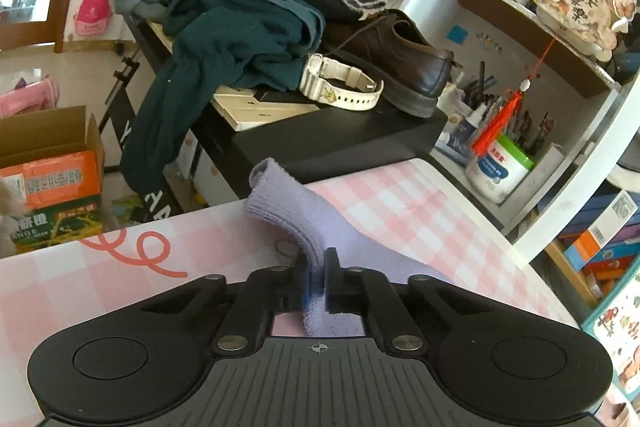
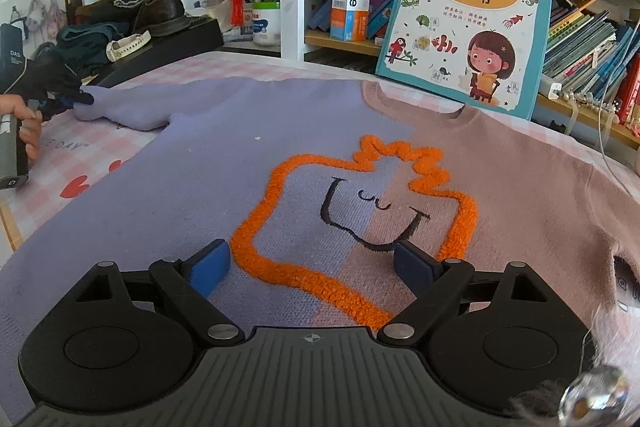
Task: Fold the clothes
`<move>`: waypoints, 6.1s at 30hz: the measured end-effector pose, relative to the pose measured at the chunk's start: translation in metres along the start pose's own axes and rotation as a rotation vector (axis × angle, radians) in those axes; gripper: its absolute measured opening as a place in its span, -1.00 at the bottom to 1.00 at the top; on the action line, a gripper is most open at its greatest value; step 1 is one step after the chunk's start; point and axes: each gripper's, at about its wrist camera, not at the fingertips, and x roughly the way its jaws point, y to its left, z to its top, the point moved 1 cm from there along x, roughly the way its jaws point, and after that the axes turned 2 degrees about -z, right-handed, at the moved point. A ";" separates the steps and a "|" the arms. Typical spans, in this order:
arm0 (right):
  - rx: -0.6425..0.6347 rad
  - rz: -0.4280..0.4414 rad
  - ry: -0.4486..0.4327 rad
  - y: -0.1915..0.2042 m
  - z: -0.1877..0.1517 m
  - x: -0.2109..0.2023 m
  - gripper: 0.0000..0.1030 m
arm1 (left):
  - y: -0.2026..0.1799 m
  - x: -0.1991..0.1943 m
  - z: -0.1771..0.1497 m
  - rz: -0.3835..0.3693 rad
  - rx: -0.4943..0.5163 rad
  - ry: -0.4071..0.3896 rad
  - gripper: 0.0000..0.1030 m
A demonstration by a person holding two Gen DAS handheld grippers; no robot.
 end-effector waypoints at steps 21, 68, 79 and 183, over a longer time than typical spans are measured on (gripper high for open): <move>0.064 -0.303 -0.016 -0.071 -0.047 -0.068 0.72 | -0.171 -0.053 -0.010 -0.485 0.336 0.022 -0.93; 0.178 -0.241 0.028 -0.088 -0.053 -0.067 0.94 | -0.327 -0.098 -0.201 -0.881 0.942 0.294 0.24; 0.177 -0.238 0.031 -0.089 -0.053 -0.067 0.95 | -0.202 -0.060 -0.129 -0.436 0.774 0.196 0.28; 0.644 -0.736 0.006 -0.287 -0.086 -0.145 0.42 | -0.190 -0.108 -0.177 -0.743 0.987 0.260 0.84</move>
